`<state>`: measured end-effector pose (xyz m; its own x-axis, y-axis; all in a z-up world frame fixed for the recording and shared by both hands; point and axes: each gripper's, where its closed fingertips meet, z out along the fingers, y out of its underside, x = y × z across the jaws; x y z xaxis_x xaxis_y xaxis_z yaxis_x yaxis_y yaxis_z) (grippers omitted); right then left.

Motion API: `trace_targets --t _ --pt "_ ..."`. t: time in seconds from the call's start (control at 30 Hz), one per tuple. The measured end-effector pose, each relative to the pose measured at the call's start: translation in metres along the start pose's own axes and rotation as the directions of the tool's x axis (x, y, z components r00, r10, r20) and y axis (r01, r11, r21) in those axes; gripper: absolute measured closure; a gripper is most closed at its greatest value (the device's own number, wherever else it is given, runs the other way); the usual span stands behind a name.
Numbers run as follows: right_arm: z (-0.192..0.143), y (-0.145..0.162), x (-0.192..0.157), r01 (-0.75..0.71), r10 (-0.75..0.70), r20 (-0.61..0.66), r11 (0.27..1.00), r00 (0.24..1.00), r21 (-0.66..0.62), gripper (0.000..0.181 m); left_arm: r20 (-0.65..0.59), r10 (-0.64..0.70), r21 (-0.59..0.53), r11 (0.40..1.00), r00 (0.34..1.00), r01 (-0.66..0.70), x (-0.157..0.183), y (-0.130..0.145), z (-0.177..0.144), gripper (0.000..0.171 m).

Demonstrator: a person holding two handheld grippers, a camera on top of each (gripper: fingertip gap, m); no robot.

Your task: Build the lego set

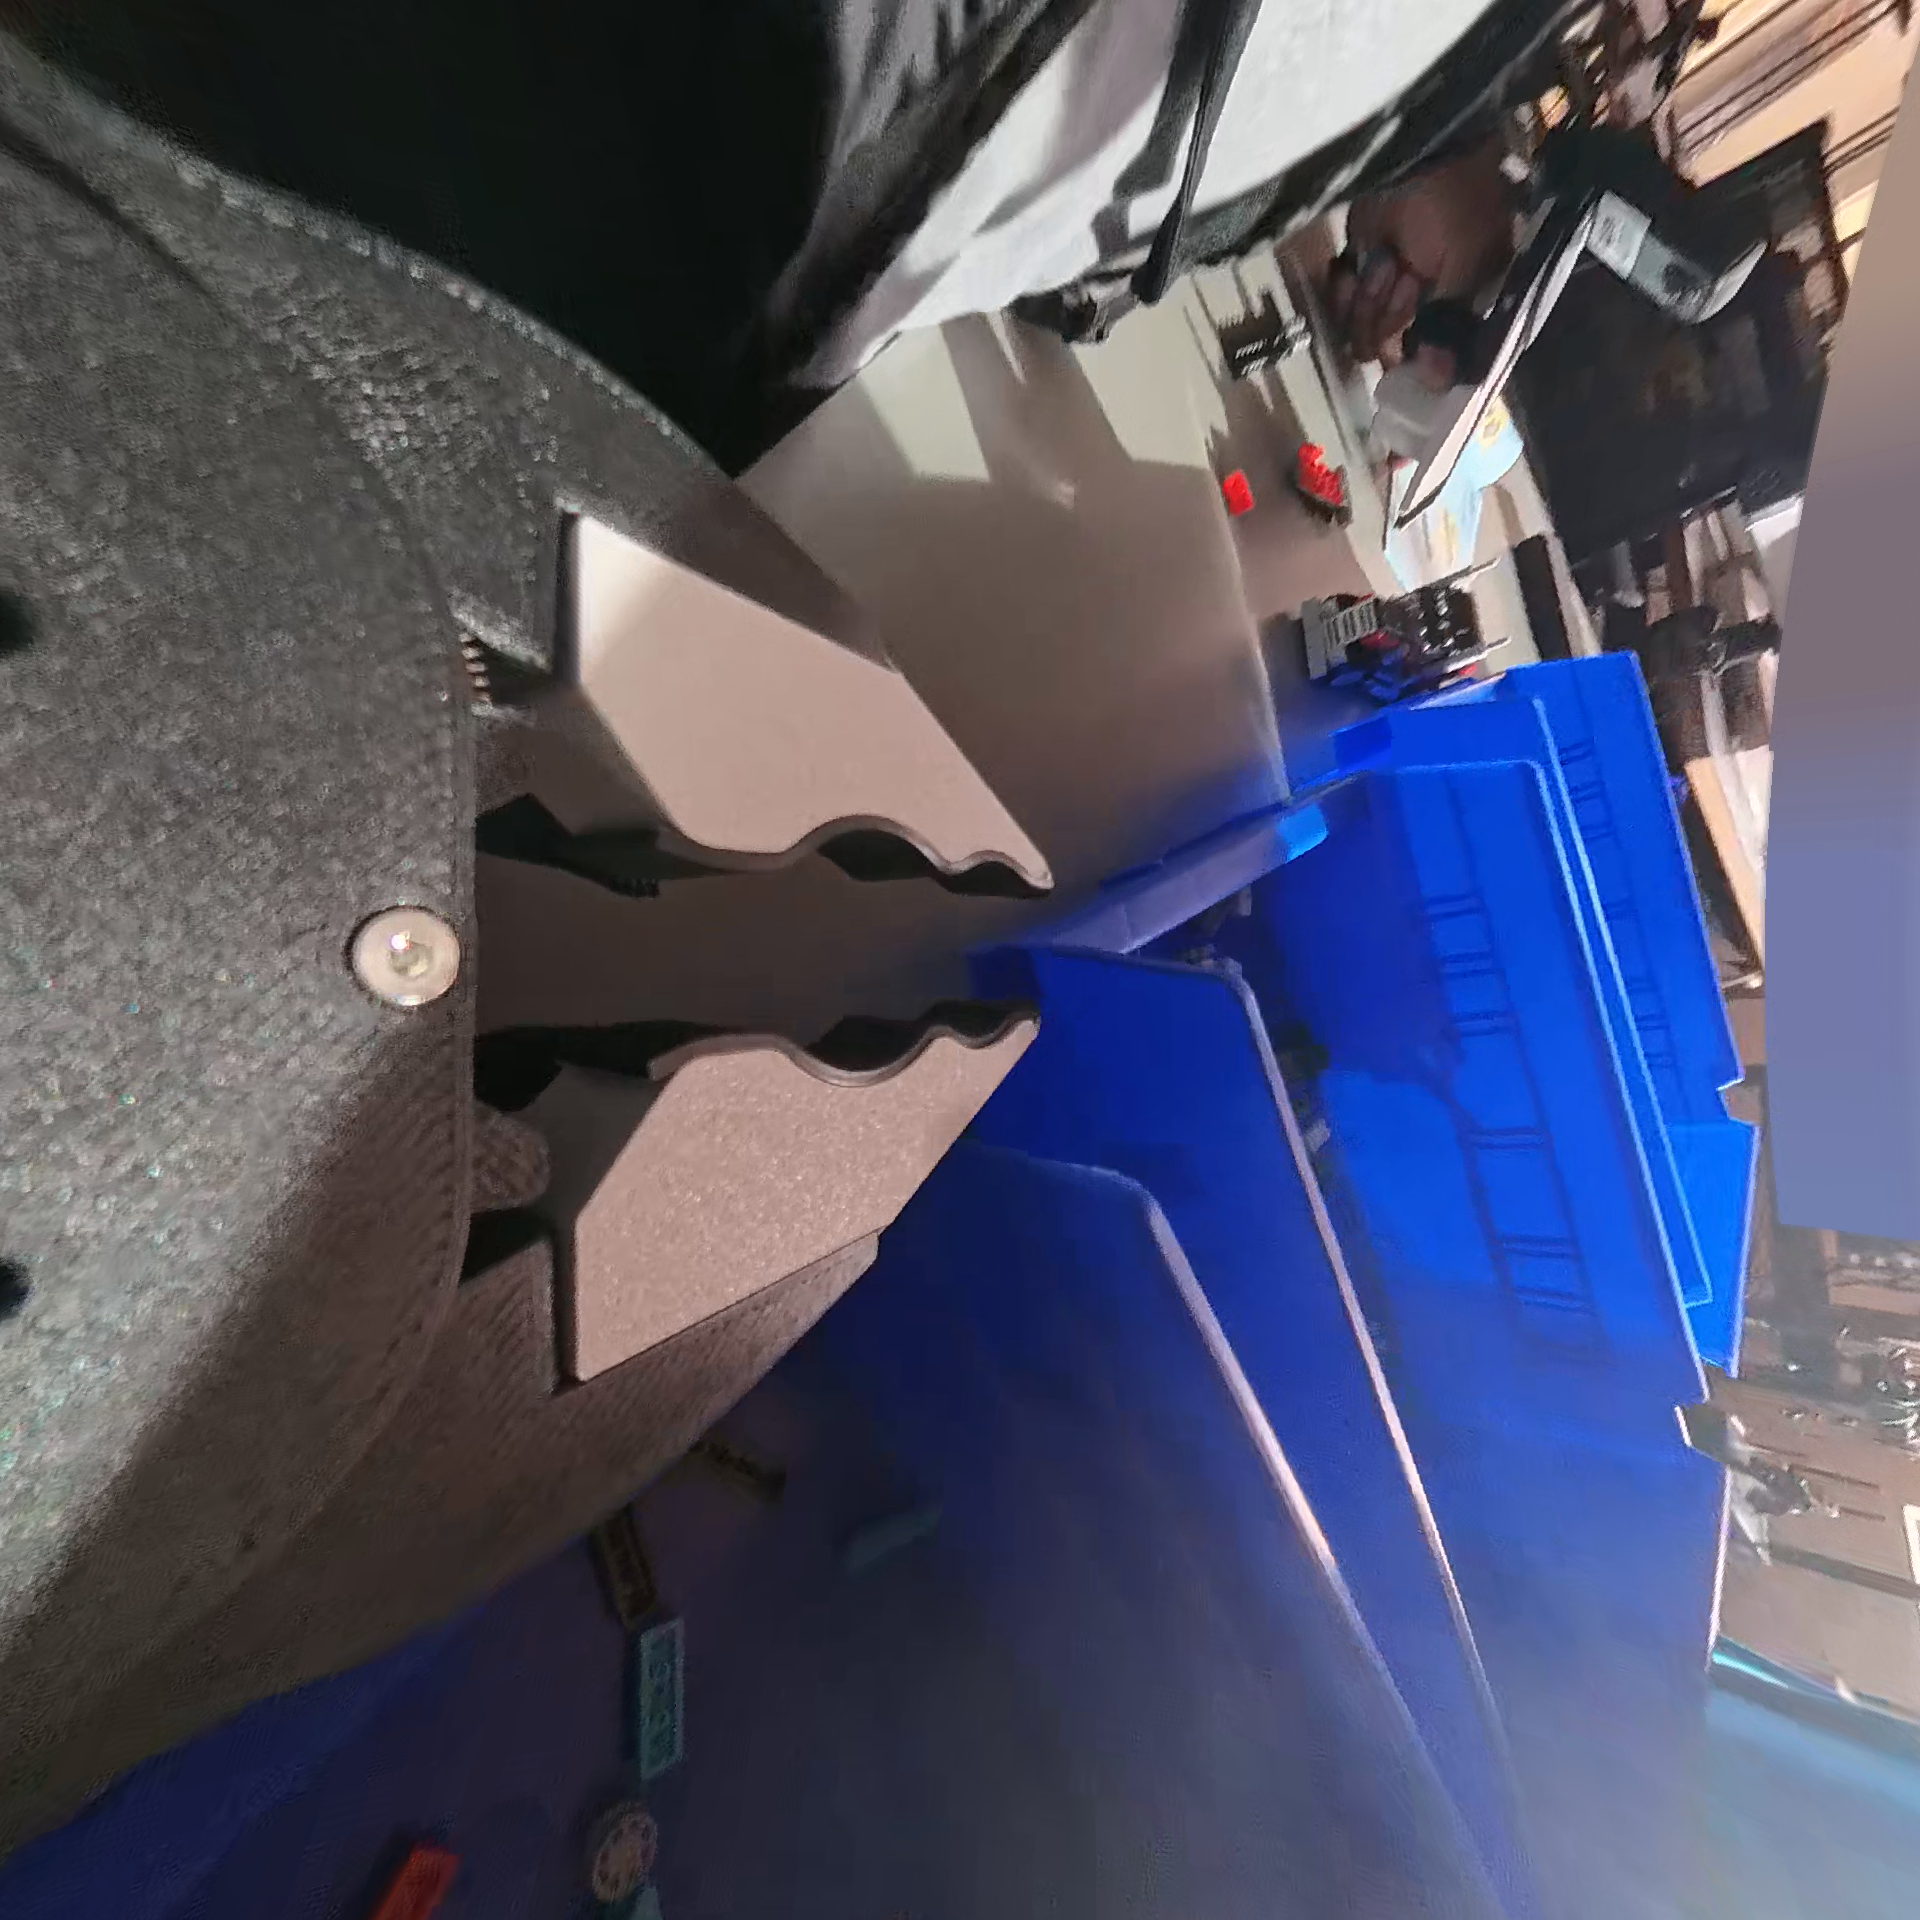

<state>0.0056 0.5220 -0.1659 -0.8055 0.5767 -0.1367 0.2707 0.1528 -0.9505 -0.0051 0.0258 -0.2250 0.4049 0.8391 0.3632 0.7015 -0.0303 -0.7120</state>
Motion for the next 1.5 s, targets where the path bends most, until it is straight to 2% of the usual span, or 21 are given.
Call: trace_targets --t 0.23,0.37,0.47,0.57,0.67,0.73,0.77,0.83,0.9,1.0,1.1,1.17,1.27,1.4,1.5 --pt "0.028 -0.001 -0.019 0.013 -0.014 -0.011 0.998 1.000 -0.054 0.157 -0.021 0.015 0.010 1.000 1.000 -0.015 0.004 0.000 -0.002 0.145" --pt "0.034 -0.002 -0.019 0.038 -0.046 -0.080 0.994 0.996 -0.098 0.157 -0.061 0.004 0.034 0.999 0.998 -0.001 0.007 -0.002 -0.005 0.145" --pt "0.025 -0.006 -0.011 0.047 -0.073 -0.169 0.988 0.983 -0.150 0.152 -0.095 -0.022 0.056 0.998 0.995 0.027 0.008 -0.005 -0.007 0.145" --pt "0.002 -0.024 0.005 0.076 -0.142 -0.287 0.971 0.947 -0.228 0.152 -0.126 -0.043 0.062 0.997 0.991 0.051 0.008 -0.006 -0.009 0.145" --pt "-0.013 -0.063 0.020 0.191 -0.293 -0.345 0.935 0.892 -0.299 0.153 -0.159 -0.055 0.055 0.996 0.986 0.064 0.011 -0.006 -0.009 0.145" --pt "-0.009 -0.091 0.029 0.327 -0.457 -0.304 0.859 0.836 -0.393 0.153 -0.186 -0.059 0.047 0.997 0.981 0.069 0.013 -0.006 -0.009 0.145" --pt "-0.001 -0.101 0.035 0.415 -0.554 -0.246 0.793 0.795 -0.447 0.154 -0.200 -0.058 0.046 0.997 0.978 0.069 0.014 -0.006 -0.009 0.144" --pt "0.021 -0.113 0.059 0.551 -0.710 -0.105 0.623 0.697 -0.554 0.155 -0.228 -0.055 0.048 0.997 0.972 0.067 0.017 -0.006 -0.011 0.144" --pt "0.050 -0.113 0.090 0.641 -0.779 0.075 0.453 0.622 -0.620 0.155 -0.249 -0.049 0.055 0.996 0.967 0.065 0.020 -0.007 -0.013 0.143" --pt "0.095 -0.102 0.136 0.733 -0.790 0.323 0.219 0.521 -0.644 0.158 -0.257 -0.034 0.075 0.996 0.966 0.056 0.022 -0.008 -0.015 0.142" --pt "0.128 -0.081 0.172 0.772 -0.722 0.534 0.000 0.440 -0.636 0.160 -0.255 -0.014 0.099 0.994 0.967 0.041 0.023 -0.010 -0.018 0.142" --pt "0.138 -0.061 0.189 0.770 -0.641 0.640 -0.118 0.423 -0.627 0.160 -0.248 -0.004 0.117 0.993 0.969 0.034 0.023 -0.012 -0.020 0.142" --pt "0.143 -0.037 0.210 0.750 -0.542 0.716 -0.217 0.440 -0.625 0.162 -0.240 0.001 0.139 0.990 0.971 0.034 0.023 -0.013 -0.022 0.141" --pt "0.152 -0.017 0.212 0.759 -0.477 0.736 -0.194 0.481 -0.621 0.167 -0.247 -0.006 0.154 0.987 0.969 0.045 0.022 -0.015 -0.025 0.141" --pt "0.153 -0.008 0.214 0.759 -0.451 0.763 -0.243 0.463 -0.605 0.169 -0.255 -0.013 0.141 0.989 0.967 0.050 0.023 -0.014 -0.023 0.141"
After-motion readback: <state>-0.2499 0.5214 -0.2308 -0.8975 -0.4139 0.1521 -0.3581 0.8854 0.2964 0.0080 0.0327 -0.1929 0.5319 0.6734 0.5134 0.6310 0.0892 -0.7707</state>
